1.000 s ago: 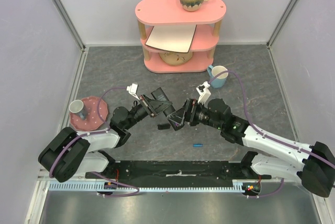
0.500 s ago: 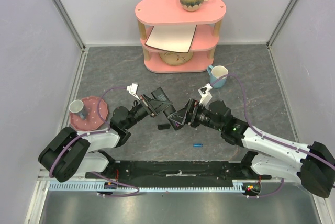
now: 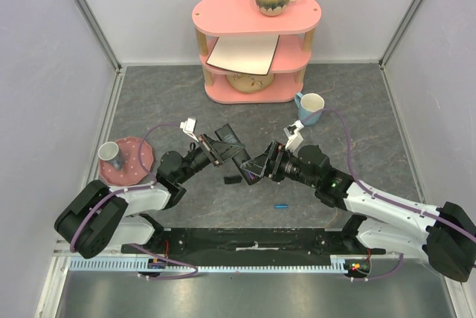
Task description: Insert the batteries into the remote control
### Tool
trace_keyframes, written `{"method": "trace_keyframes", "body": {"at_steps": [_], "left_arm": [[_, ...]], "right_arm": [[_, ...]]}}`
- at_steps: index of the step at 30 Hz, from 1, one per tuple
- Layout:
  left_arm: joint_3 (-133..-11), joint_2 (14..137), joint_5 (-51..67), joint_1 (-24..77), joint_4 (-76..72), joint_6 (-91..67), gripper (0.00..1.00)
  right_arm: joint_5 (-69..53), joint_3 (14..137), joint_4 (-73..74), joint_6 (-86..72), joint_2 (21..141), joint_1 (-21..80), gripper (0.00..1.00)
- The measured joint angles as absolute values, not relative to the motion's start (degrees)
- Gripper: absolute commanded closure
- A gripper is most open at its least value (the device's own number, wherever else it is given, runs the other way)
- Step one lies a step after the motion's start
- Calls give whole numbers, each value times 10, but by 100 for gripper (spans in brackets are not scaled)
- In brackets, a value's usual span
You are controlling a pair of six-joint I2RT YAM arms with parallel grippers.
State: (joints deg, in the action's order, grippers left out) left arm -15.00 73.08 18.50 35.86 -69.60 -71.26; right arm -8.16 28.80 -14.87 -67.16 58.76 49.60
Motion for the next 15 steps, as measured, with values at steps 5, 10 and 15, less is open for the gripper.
{"method": "trace_keyframes", "body": {"at_steps": [5, 10, 15], "left_arm": [[-150, 730, 185, 359, -696, -713, 98], [-150, 727, 185, 359, -696, -713, 98], [-150, 727, 184, 359, -694, -712, 98]], "right_arm": [[-83, 285, -159, -676, 588, 496, 18], [-88, 279, -173, -682, 591, 496, 19], [-94, 274, -191, -690, 598, 496, 23]]}}
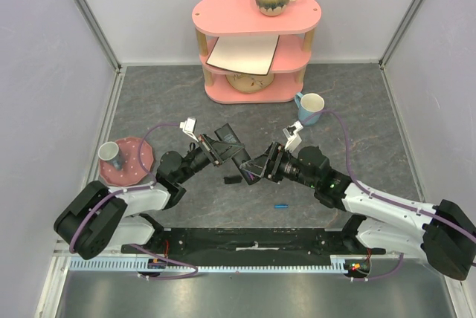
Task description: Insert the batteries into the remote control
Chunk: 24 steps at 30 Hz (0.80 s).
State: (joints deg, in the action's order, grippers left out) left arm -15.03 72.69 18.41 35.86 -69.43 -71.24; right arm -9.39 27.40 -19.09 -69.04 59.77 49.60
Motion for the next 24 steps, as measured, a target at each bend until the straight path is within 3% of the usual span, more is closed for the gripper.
{"method": "trace_keyframes", "body": {"at_steps": [14, 24], "left_arm": [[-151, 711, 180, 359, -681, -706, 98], [-160, 711, 180, 361, -658, -699, 98]], "right_arm": [[-108, 256, -238, -711, 599, 496, 37], [-113, 251, -248, -713, 603, 496, 41]]}}
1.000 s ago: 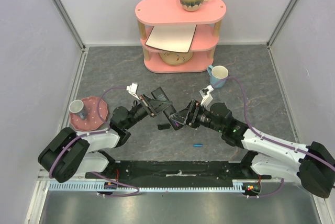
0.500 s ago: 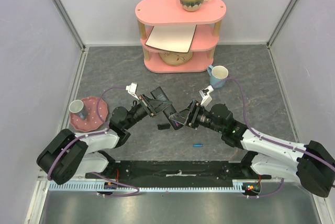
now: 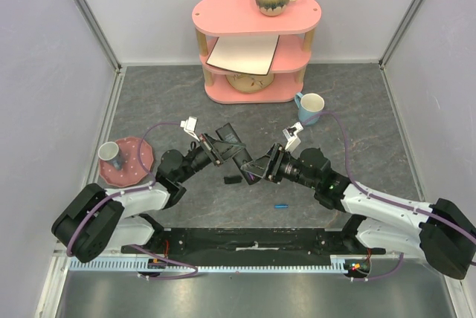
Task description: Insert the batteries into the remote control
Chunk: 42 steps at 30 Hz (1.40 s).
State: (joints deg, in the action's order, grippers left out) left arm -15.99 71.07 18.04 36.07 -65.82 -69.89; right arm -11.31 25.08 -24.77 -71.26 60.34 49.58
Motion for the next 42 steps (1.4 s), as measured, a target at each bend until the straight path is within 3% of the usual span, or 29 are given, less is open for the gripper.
{"method": "trace_keyframes", "body": {"at_steps": [6, 8, 11, 12, 13, 16, 18, 23, 34, 42], "left_arm": [[-165, 711, 181, 359, -651, -691, 98], [-166, 711, 181, 358, -648, -691, 98], [-166, 711, 181, 357, -646, -691, 98], [-167, 711, 182, 356, -646, -691, 98], [-168, 711, 182, 355, -646, -691, 98], [-171, 710, 183, 354, -646, -691, 98], [-173, 707, 183, 354, -646, -689, 98], [-172, 695, 181, 353, -641, -689, 98], [-154, 655, 178, 353, -616, -675, 98], [-92, 591, 175, 353, -590, -672, 98]], "right_arm": [[-124, 251, -251, -710, 616, 493, 43], [-125, 251, -251, -710, 617, 493, 50], [-133, 251, -256, -708, 619, 493, 50], [-133, 251, -258, -708, 619, 493, 47], [-134, 251, -259, -707, 619, 493, 35], [-135, 253, -251, -701, 621, 492, 17], [-136, 255, -231, -693, 623, 492, 10], [-132, 304, -147, -659, 623, 490, 3], [-61, 496, 62, -495, 543, 452, 4], [82, 448, 156, -413, 577, 451, 21]]}}
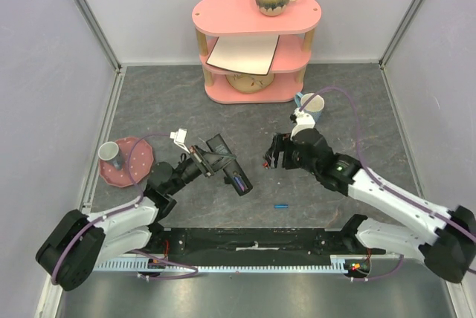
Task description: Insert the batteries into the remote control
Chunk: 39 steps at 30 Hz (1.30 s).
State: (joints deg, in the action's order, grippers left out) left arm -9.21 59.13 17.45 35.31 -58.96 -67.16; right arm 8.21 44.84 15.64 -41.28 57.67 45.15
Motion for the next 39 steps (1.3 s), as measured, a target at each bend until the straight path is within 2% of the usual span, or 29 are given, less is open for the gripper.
{"method": "trace_keyframes", "body": {"at_steps": [6, 14, 23, 30, 39], "left_arm": [[-49, 489, 165, 353, -522, -663, 98], [-30, 380, 149, 353, -435, -650, 98], [-29, 364, 148, 353, -412, -648, 98], [-29, 354, 148, 353, -407, -648, 98], [-29, 354, 148, 353, -406, -648, 98]], "right_arm": [[129, 373, 187, -387, 660, 451, 33], [160, 380, 158, -375, 730, 452, 43], [181, 444, 137, -379, 846, 452, 45], [196, 467, 135, -390, 886, 452, 50], [200, 479, 138, -394, 925, 452, 51]]}}
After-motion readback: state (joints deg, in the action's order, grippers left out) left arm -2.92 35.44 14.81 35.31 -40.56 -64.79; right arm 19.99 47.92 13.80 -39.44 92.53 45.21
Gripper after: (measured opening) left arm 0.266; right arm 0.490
